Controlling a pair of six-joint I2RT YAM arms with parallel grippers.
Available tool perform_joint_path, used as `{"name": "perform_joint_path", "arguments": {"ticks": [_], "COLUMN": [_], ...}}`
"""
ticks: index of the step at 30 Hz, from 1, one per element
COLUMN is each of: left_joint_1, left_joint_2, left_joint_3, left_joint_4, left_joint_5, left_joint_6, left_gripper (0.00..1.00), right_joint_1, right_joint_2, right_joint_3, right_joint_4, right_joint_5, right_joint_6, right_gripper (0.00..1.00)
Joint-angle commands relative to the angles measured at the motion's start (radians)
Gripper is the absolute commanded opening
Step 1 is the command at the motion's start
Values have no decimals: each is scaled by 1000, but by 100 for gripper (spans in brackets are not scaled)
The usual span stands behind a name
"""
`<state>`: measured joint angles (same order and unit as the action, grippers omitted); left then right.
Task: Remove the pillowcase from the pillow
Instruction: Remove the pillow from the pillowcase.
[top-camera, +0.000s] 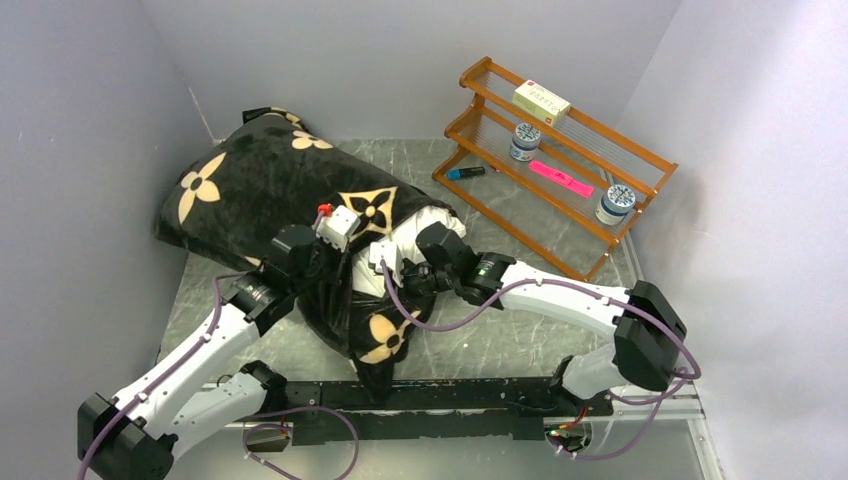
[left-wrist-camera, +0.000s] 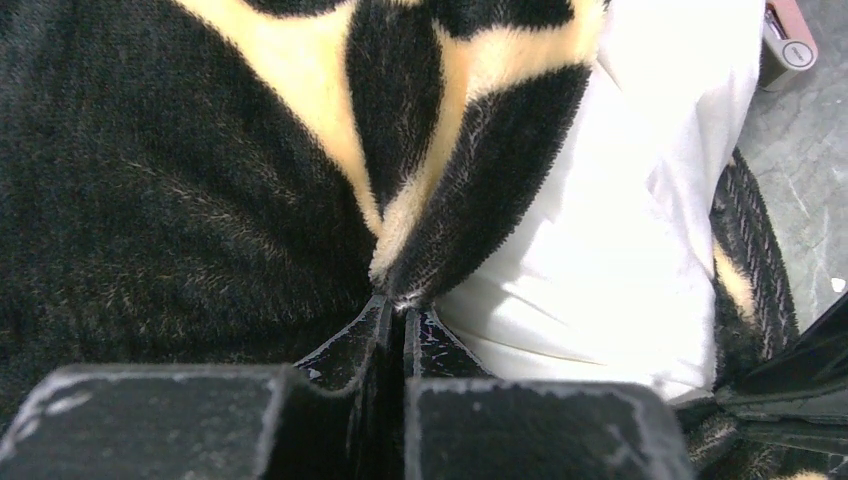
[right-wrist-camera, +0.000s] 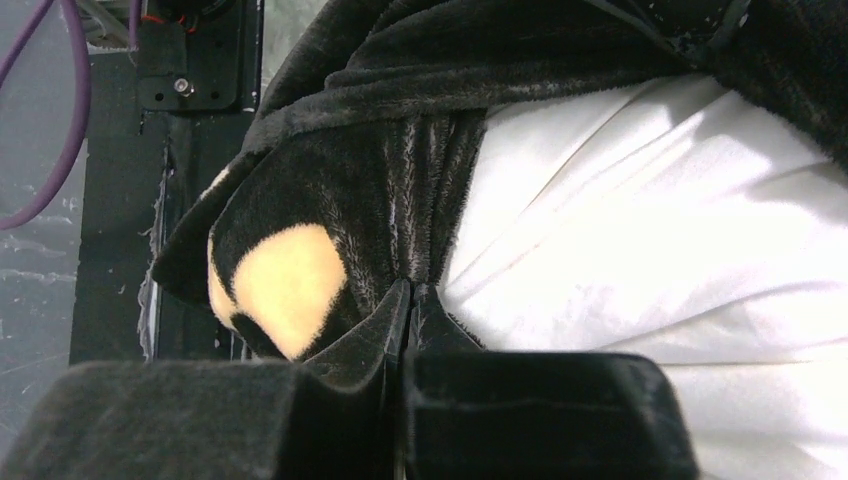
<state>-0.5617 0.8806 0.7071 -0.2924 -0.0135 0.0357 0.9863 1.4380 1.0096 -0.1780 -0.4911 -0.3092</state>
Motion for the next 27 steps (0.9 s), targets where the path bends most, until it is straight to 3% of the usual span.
{"name": "perform_joint_path", "arguments": {"ticks": [1, 9, 14, 18, 22, 27], "left_joint_1": [12, 23, 21, 8, -27, -121], "left_joint_2": [50, 109, 117, 80, 49, 18], "left_joint_3": [23, 86, 132, 158, 188, 213], "left_joint_4": [-10, -18, -34, -50, -78, -86], "left_joint_5": [40, 33, 93, 141, 164, 117], "left_joint_6": [-65, -120, -160, -202, -241, -296], "left_gripper": [5, 5, 5, 13, 30, 43], "right_joint_1": [50, 52, 52, 53, 53, 52], "right_joint_2": [-84, -130, -160, -161, -133, -132], "right_joint_3": [-88, -248, -316, -376, -444, -471], "right_joint_4": [-148, -33, 105, 299, 504, 590], "right_joint_5": [-110, -134, -54, 40, 67, 80], "right_joint_6": [101, 253, 339, 411, 472, 495], "right_gripper": [0, 0, 0, 0, 0, 0]}}
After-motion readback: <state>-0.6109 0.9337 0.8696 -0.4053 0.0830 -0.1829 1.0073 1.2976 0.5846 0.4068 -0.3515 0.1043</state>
